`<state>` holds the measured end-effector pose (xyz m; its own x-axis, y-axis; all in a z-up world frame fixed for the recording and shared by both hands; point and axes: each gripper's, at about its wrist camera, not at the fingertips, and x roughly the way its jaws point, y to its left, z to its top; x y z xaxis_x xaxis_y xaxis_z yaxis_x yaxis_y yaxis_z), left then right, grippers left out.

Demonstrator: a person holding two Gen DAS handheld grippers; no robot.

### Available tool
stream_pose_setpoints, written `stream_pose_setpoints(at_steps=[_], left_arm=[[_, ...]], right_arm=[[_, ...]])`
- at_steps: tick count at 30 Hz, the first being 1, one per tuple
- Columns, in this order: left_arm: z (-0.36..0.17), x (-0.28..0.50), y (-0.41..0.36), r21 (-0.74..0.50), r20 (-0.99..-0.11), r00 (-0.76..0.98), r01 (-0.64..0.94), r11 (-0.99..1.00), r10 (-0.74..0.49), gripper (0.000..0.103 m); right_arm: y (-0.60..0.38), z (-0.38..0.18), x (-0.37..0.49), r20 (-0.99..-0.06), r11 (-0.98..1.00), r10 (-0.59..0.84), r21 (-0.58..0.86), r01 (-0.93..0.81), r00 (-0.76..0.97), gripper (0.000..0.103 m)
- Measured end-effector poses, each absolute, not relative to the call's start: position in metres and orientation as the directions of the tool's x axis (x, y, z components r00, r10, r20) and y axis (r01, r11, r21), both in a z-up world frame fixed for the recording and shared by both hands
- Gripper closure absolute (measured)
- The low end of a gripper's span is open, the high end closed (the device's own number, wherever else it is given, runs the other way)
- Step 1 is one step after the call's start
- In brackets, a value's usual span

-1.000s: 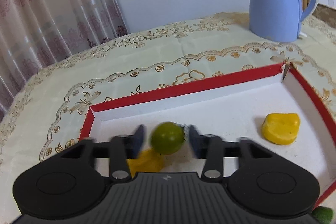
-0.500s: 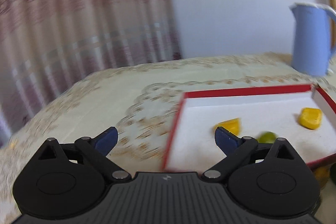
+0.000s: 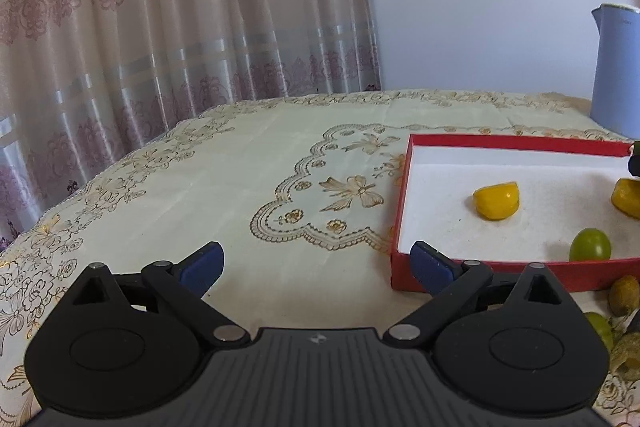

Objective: Organize fruits
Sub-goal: 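Lower the cucumber piece into the red tray and open the right gripper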

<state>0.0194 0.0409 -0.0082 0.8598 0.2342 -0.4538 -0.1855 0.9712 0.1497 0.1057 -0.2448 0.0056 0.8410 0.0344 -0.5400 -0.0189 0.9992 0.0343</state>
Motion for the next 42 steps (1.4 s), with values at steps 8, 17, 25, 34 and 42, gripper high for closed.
stream_pose_setpoints(at_steps=[8,17,25,34,42], left_arm=[[-0.010,0.019,0.043,0.141,-0.448,0.864,-0.187,0.972,0.231,0.002],[-0.009,0.009,0.046,0.094,-0.402,0.897,-0.158,0.983,0.183,0.001],[-0.007,0.004,0.041,0.095,-0.371,0.915,-0.131,0.987,0.157,0.001],[-0.007,0.004,0.043,0.078,-0.377,0.914,-0.132,0.988,0.152,0.001],[-0.008,0.004,0.043,0.079,-0.376,0.914,-0.134,0.988,0.153,0.001]], right_arm=[[-0.239,0.006,0.111,-0.519,0.999,-0.036,-0.008,0.038,0.854,0.019],[-0.220,0.021,0.065,-0.449,0.983,-0.167,-0.145,0.113,0.878,0.000],[-0.227,0.018,0.054,-0.476,0.975,-0.210,-0.164,0.148,0.854,0.000],[-0.231,0.018,0.049,-0.490,0.969,-0.238,-0.173,0.175,0.838,0.000],[-0.240,0.018,0.046,-0.486,0.967,-0.254,-0.160,0.200,0.836,0.000]])
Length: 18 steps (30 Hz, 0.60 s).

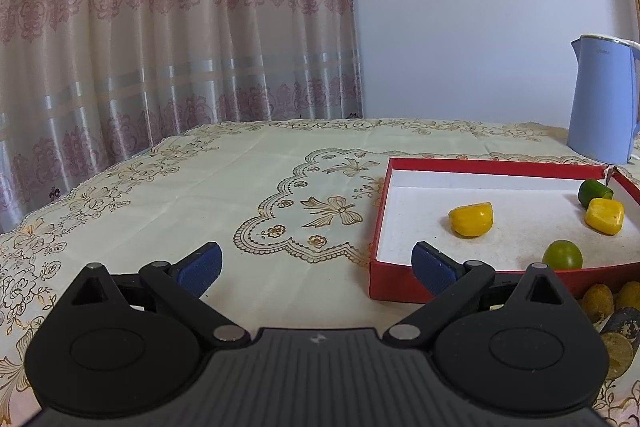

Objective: Organize fruits
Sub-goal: 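Lower the cucumber piece into the red tray and open the right gripper, then move the left gripper to the dark cylindrical piece and close on it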

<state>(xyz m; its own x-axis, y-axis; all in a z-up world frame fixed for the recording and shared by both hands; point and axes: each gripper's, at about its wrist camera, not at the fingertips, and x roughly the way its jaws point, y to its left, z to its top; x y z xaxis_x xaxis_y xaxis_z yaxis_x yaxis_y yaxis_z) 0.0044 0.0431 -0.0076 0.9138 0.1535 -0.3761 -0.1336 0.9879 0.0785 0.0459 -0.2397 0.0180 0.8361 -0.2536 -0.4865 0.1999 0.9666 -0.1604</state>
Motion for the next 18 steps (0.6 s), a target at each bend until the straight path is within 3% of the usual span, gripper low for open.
stream_pose_setpoints(at_steps=[6,12,18], left_arm=[[-0.007,0.001,0.043,0.068,-0.365,0.923,-0.108,0.992,0.125,0.001],[-0.005,-0.003,0.046,0.033,-0.368,0.930,0.004,0.999,0.008,0.001],[-0.008,-0.015,0.037,0.094,-0.374,0.924,0.128,0.987,-0.084,0.001]], right_arm=[[-0.246,0.020,0.036,-0.477,0.971,-0.238,-0.113,0.209,0.846,0.000],[-0.250,0.019,-0.012,-0.389,0.986,-0.133,0.037,0.160,0.912,0.000],[-0.259,-0.009,-0.047,-0.390,0.963,-0.037,0.233,0.138,0.920,0.000]])
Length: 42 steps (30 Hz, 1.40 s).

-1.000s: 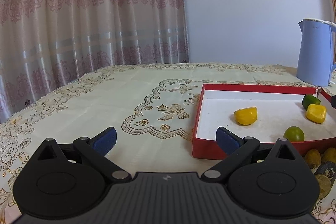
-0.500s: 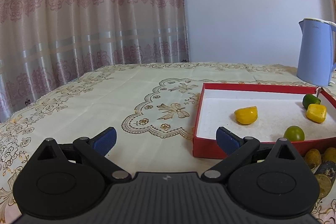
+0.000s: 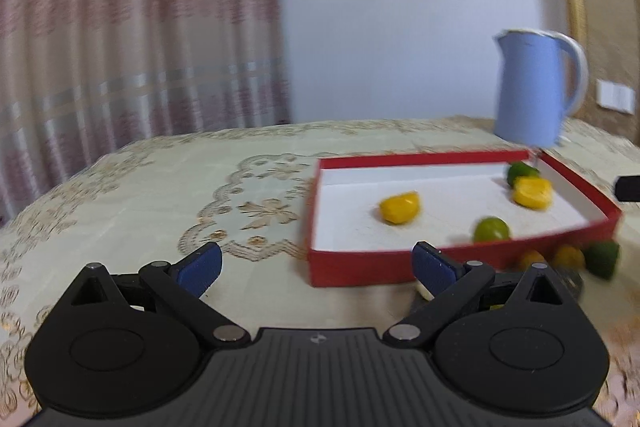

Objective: Organize fruits
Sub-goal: 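Move the left gripper to the dark cylindrical piece and close on it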

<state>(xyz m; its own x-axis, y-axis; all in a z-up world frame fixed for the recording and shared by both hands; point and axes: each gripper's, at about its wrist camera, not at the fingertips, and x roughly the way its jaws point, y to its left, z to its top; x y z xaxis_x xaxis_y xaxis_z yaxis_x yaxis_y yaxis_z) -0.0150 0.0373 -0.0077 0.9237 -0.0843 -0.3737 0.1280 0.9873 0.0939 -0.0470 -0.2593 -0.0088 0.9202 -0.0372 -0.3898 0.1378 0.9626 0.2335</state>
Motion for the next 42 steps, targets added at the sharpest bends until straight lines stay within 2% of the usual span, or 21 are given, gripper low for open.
stream_pose_setpoints(at_steps=[4,10,18,21,27,30,31,35,37,41,42], left_arm=[[-0.009,-0.020,0.025,0.141,-0.376,0.914,0.219,0.965,-0.153,0.001],[-0.009,-0.007,0.007,0.082,-0.429,0.879,0.270,0.959,-0.211,0.001],[-0.014,0.016,0.002,0.097,-0.499,0.861,0.167,0.981,-0.097,0.001],[-0.016,0.015,0.009,0.095,-0.519,0.850,0.168,0.981,-0.096,0.001],[-0.020,0.007,0.004,0.220,-0.501,0.865,0.135,0.966,-0.007,0.002],[-0.025,0.013,-0.004,0.233,-0.522,0.853,0.164,0.959,-0.018,0.003],[-0.026,0.012,-0.006,0.243,-0.525,0.851,0.175,0.954,-0.023,0.007],[-0.026,0.013,-0.004,0.227,-0.531,0.847,0.186,0.956,-0.038,0.008],[-0.026,0.018,0.000,0.191,-0.554,0.831,0.182,0.965,-0.047,0.020],[-0.026,0.017,0.007,0.120,-0.569,0.815,0.210,0.970,-0.107,0.037],[-0.026,0.016,0.007,0.116,-0.567,0.815,0.225,0.968,-0.122,0.046]], right_arm=[[-0.264,-0.027,-0.049,-0.413,0.954,-0.050,0.248,0.166,0.909,0.000],[-0.276,-0.038,-0.039,-0.486,0.935,-0.029,0.297,0.196,0.874,0.000],[-0.284,-0.041,-0.042,-0.474,0.913,0.008,0.363,0.187,0.880,0.000],[-0.285,-0.041,-0.042,-0.473,0.911,0.010,0.368,0.187,0.881,0.000],[-0.287,-0.041,-0.043,-0.467,0.906,0.019,0.383,0.182,0.884,0.000],[-0.287,-0.041,-0.043,-0.466,0.905,0.020,0.384,0.182,0.885,0.000],[-0.287,-0.041,-0.043,-0.464,0.905,0.023,0.387,0.179,0.886,0.000],[-0.288,-0.041,-0.043,-0.444,0.903,0.064,0.406,0.138,0.894,0.000],[-0.287,-0.041,-0.044,-0.437,0.904,0.074,0.408,0.124,0.897,0.000],[-0.289,-0.040,-0.049,-0.419,0.899,0.054,0.415,0.138,0.906,0.000],[-0.290,-0.039,-0.053,-0.400,0.899,0.059,0.420,0.125,0.914,0.000]])
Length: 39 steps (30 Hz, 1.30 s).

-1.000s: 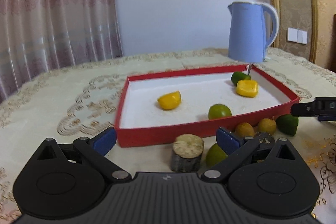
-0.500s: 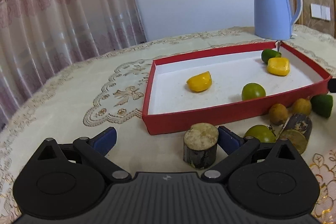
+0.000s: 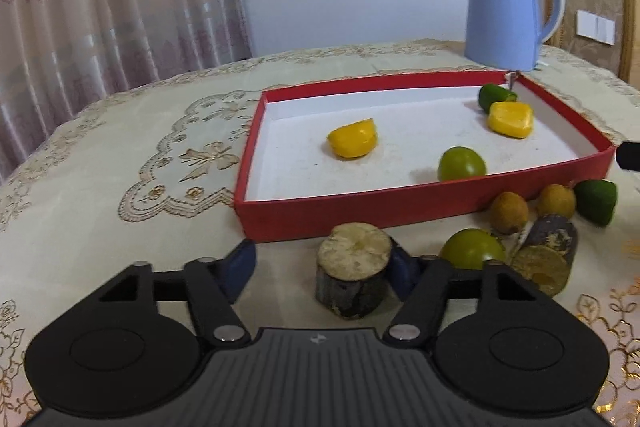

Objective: Organize fruits
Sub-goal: 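Move the left gripper to the dark cylindrical piece and close on it, then lift the dark piece with the left gripper while the right gripper grasps a cucumber chunk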

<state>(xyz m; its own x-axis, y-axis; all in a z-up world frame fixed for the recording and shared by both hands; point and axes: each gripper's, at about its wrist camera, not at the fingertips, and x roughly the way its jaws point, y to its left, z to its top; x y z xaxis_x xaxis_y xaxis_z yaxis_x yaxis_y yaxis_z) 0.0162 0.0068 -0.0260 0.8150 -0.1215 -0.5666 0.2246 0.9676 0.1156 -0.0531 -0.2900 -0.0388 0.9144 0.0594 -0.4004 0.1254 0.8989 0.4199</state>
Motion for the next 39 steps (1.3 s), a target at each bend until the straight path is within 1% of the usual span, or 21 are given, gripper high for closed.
stream_pose_setpoints(at_steps=[1,2,3,5,7,9,11,13,15,20,25,26,27,29,30,34,37,38,39], left_arm=[[-0.026,0.015,0.005,0.114,-0.564,0.815,0.240,0.964,-0.137,0.055],[-0.026,0.014,0.004,0.115,-0.561,0.814,0.256,0.960,-0.150,0.061],[-0.026,0.013,0.003,0.113,-0.560,0.813,0.266,0.957,-0.160,0.071],[-0.025,0.013,0.007,0.088,-0.559,0.811,0.264,0.961,-0.172,0.071],[-0.023,0.012,0.013,0.047,-0.546,0.816,0.255,0.966,-0.189,0.071],[-0.023,0.012,0.017,0.024,-0.538,0.821,0.242,0.970,-0.191,0.071],[-0.023,0.013,0.018,0.025,-0.545,0.821,0.216,0.976,-0.168,0.071],[-0.023,0.015,0.020,0.024,-0.546,0.825,0.187,0.982,-0.144,0.071],[-0.023,0.015,0.023,0.014,-0.546,0.826,0.176,0.984,-0.140,0.071],[-0.022,0.015,0.026,0.003,-0.550,0.824,0.167,0.986,-0.138,0.071],[-0.022,0.015,0.028,-0.001,-0.553,0.821,0.167,0.986,-0.140,0.071],[-0.022,0.015,0.028,-0.002,-0.553,0.821,0.167,0.986,-0.141,0.071],[-0.022,0.015,0.028,-0.003,-0.553,0.821,0.167,0.986,-0.141,0.071],[-0.022,0.015,0.028,-0.005,-0.553,0.821,0.167,0.986,-0.142,0.071],[-0.023,0.015,0.028,-0.006,-0.553,0.821,0.168,0.986,-0.143,0.071],[-0.023,0.015,0.028,-0.005,-0.553,0.821,0.168,0.986,-0.142,0.071],[-0.023,0.015,0.028,-0.005,-0.553,0.821,0.168,0.986,-0.142,0.071],[-0.023,0.015,0.028,-0.004,-0.554,0.821,0.168,0.986,-0.142,0.071],[-0.023,0.015,0.028,-0.003,-0.554,0.821,0.168,0.986,-0.141,0.071]], right_arm=[[-0.289,-0.037,-0.056,-0.387,0.905,0.072,0.412,0.103,0.919,0.000],[-0.287,-0.035,-0.059,-0.383,0.919,0.086,0.386,0.076,0.920,0.000],[-0.281,-0.032,-0.060,-0.391,0.939,0.094,0.339,0.048,0.915,0.000],[-0.266,-0.025,-0.062,-0.408,0.977,0.068,0.211,0.021,0.910,0.000],[-0.251,-0.020,-0.067,-0.381,0.996,0.027,0.090,0.008,0.924,0.000],[-0.242,-0.018,-0.070,-0.362,0.999,0.036,0.023,-0.030,0.932,0.000],[-0.239,-0.018,-0.069,-0.378,0.999,0.047,0.007,-0.048,0.925,0.000],[-0.241,-0.021,-0.066,-0.405,0.998,0.057,0.021,-0.053,0.913,0.001],[-0.244,-0.023,-0.066,-0.416,0.996,0.084,0.038,-0.075,0.906,0.011],[-0.235,-0.025,-0.065,-0.426,0.996,0.052,-0.038,-0.075,0.903,0.011],[-0.231,-0.026,-0.054,-0.461,0.994,0.067,-0.050,-0.101,0.885,0.019],[-0.230,-0.027,-0.052,-0.468,0.993,0.067,-0.051,-0.103,0.881,0.025],[-0.230,-0.028,-0.050,-0.477,0.993,0.065,-0.056,-0.104,0.876,0.036],[-0.230,-0.029,-0.045,-0.499,0.993,0.069,-0.051,-0.109,0.864,0.046],[-0.230,-0.030,-0.043,-0.511,0.993,0.075,-0.044,-0.113,0.856,0.049],[-0.231,-0.031,-0.040,-0.520,0.992,0.087,-0.036,-0.123,0.850,0.051],[-0.229,-0.032,-0.037,-0.530,0.989,0.098,-0.039,-0.139,0.842,0.058],[-0.228,-0.032,-0.037,-0.533,0.989,0.099,-0.043,-0.144,0.840,0.062],[-0.227,-0.033,-0.036,-0.537,0.988,0.097,-0.049,-0.146,0.838,0.064]])
